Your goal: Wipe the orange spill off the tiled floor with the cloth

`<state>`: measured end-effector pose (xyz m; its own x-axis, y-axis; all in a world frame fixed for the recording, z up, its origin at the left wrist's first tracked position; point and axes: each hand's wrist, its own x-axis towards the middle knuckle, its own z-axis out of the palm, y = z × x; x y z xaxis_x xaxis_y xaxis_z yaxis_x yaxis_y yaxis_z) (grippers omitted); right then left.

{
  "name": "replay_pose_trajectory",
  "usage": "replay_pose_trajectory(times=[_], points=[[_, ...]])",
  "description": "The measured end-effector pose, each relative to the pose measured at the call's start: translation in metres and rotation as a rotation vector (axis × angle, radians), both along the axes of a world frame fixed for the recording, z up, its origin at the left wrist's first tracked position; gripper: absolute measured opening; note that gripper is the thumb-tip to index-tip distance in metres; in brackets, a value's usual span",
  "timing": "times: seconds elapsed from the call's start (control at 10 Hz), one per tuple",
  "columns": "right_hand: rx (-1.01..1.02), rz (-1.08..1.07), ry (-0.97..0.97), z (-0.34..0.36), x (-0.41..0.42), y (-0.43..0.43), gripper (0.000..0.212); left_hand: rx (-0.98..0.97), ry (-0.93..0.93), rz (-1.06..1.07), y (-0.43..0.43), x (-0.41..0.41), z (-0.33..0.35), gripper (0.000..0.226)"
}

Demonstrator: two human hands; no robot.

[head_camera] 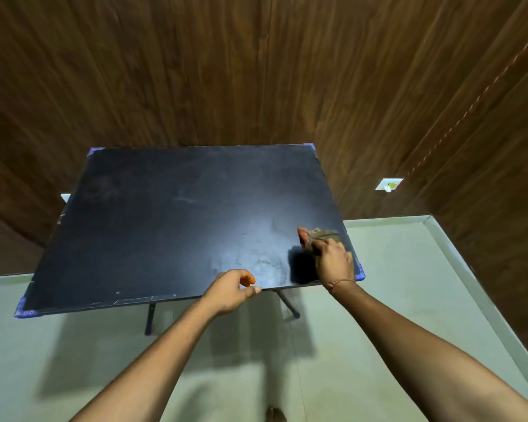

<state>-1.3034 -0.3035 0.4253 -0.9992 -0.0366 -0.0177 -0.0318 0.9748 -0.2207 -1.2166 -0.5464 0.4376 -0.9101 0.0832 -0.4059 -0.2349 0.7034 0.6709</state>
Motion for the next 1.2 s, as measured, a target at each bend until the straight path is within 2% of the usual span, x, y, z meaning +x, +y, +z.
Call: replay_pose_trajectory(times=[0.1, 0.2, 0.3, 0.5, 0.7, 0.8, 1.0, 1.2], points=[[0.182, 0.075, -0.235, -0.033, 0.011, 0.009, 0.041, -0.032, -0.063, -0.026, 0.018, -0.006, -0.006, 0.037], [0.188, 0.124, -0.302, -0.046, 0.027, 0.019, 0.042, -0.079, -0.108, -0.081, 0.042, -0.011, -0.011, 0.038], [0.147, 0.124, -0.273, -0.05, 0.015, 0.025, 0.048, -0.129, -0.095, -0.118, 0.061, -0.019, -0.008, 0.042], [0.21, 0.208, -0.465, -0.058, -0.002, 0.033, 0.079, -0.296, -0.01, -0.21, 0.088, -0.032, -0.002, 0.052], [0.246, 0.238, -0.434, -0.067, 0.014, 0.04, 0.085, -0.401, -0.039, -0.201, 0.092, -0.012, -0.007, 0.053], [0.23, 0.245, -0.438, -0.064, 0.012, 0.042, 0.082, -0.441, -0.072, -0.205, 0.091, -0.001, -0.01, 0.055], [0.017, 0.223, -0.414, -0.038, 0.03, 0.03, 0.062, -0.43, -0.038, -0.113, 0.077, 0.018, -0.003, 0.059], [-0.243, 0.16, -0.203, -0.02, 0.067, 0.007, 0.056, -0.486, 0.083, -0.035, 0.045, 0.05, 0.012, 0.061]])
